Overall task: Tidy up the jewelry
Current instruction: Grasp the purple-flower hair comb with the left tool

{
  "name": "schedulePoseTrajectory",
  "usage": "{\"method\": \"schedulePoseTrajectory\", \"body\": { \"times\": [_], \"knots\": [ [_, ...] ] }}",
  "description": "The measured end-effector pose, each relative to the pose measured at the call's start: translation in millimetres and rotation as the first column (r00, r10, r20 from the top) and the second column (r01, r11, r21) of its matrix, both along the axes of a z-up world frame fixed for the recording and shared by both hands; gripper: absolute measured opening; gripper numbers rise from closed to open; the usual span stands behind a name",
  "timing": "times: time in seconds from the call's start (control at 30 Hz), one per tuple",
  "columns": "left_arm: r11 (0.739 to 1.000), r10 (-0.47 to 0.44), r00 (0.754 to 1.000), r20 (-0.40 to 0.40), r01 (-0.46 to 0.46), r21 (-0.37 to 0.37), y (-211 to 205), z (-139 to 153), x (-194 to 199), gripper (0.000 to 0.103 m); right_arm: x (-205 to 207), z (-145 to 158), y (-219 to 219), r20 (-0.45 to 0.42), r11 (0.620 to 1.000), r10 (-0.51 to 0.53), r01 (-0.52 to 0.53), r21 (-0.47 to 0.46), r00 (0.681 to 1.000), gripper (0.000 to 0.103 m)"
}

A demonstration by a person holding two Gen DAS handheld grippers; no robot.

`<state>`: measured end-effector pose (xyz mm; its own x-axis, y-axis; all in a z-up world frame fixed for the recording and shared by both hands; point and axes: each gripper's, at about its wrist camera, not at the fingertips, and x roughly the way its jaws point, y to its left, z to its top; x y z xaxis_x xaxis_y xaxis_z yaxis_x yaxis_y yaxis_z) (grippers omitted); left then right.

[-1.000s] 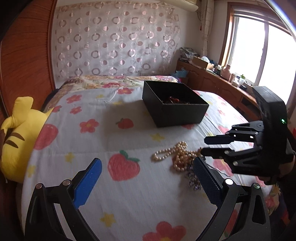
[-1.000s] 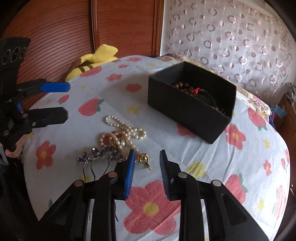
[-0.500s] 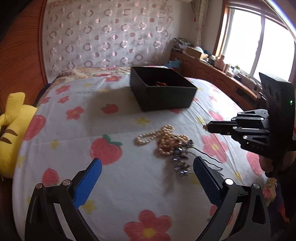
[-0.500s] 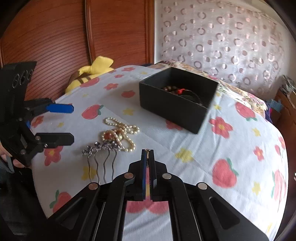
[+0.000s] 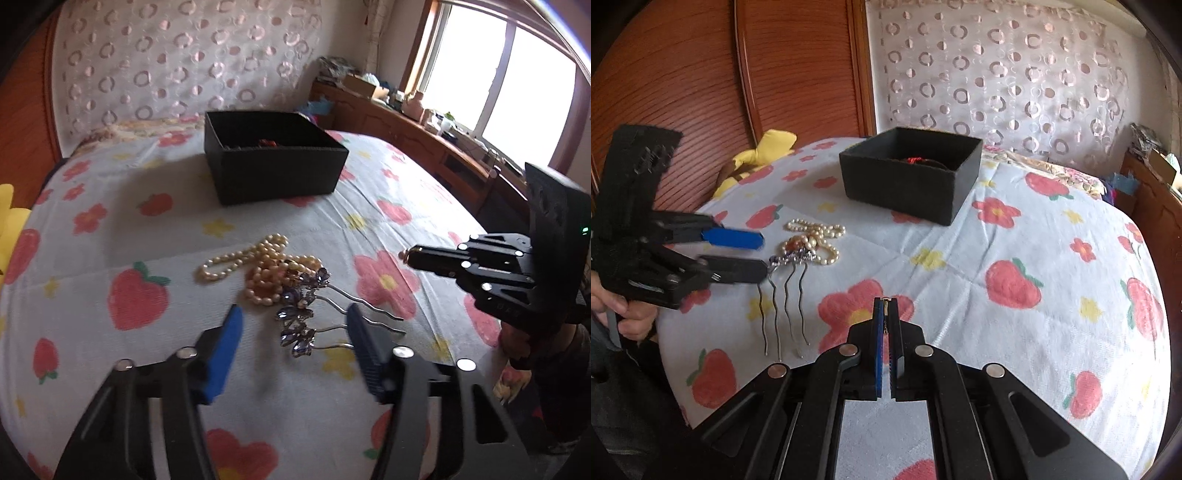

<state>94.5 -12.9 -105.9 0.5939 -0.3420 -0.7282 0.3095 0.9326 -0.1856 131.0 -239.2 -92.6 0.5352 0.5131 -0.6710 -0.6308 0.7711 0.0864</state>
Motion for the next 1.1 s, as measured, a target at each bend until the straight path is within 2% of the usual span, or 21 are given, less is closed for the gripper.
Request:
{"method": "schedulePoseTrajectory", "body": {
  "times": [0.07, 0.23, 0.3, 0.33, 0.63, 0.8, 1.1],
  "knots": [
    [1.000, -0.004, 1.000, -0.021, 0.004, -0.003, -3.3, -3.1, 4.4, 0.040, 0.5, -0.3, -0.4, -0.003, 1.000, -0.002, 0.002, 0.004, 1.000, 0.003],
    [1.000, 0.003, 1.000, -0.025, -0.003, 0.001, -4.8, -5.2, 8.5, 0.038, 0.0, -0.9, -0.4, -0.006, 1.000, -0.001, 0.001, 0.011, 1.000, 0.003],
    [1.000, 0.009, 1.000, -0.024, -0.009, 0.006, -4.8, -5.8, 9.5, 0.030, -0.1, -1.4, 0.4, -0.006, 1.000, 0.001, -0.001, 0.008, 1.000, 0.003],
    [1.000, 0.008, 1.000, -0.024, -0.008, 0.009, -4.2, -6.3, 9.2, 0.023, -0.6, -1.7, 0.5, -0.006, 1.000, 0.002, -0.002, 0.008, 1.000, 0.003],
    [0.999, -0.021, 1.000, -0.007, 0.021, 0.029, -4.2, -3.2, -14.7, 0.020, -1.1, -2.1, 1.7, -0.009, 1.000, -0.001, 0.001, 0.013, 1.000, 0.003],
    [0.999, -0.010, 1.000, 0.019, 0.009, 0.050, 1.1, 0.4, -26.1, 0.020, -1.2, -2.0, 1.6, -0.009, 1.000, -0.001, 0.001, 0.012, 1.000, 0.003],
    [0.999, 0.038, 0.998, 0.054, -0.039, 0.018, 17.6, 9.7, -25.1, 0.020, 2.2, 1.4, -0.6, -0.019, 0.999, 0.002, -0.001, 0.036, 1.000, 0.003]
  ]
}}
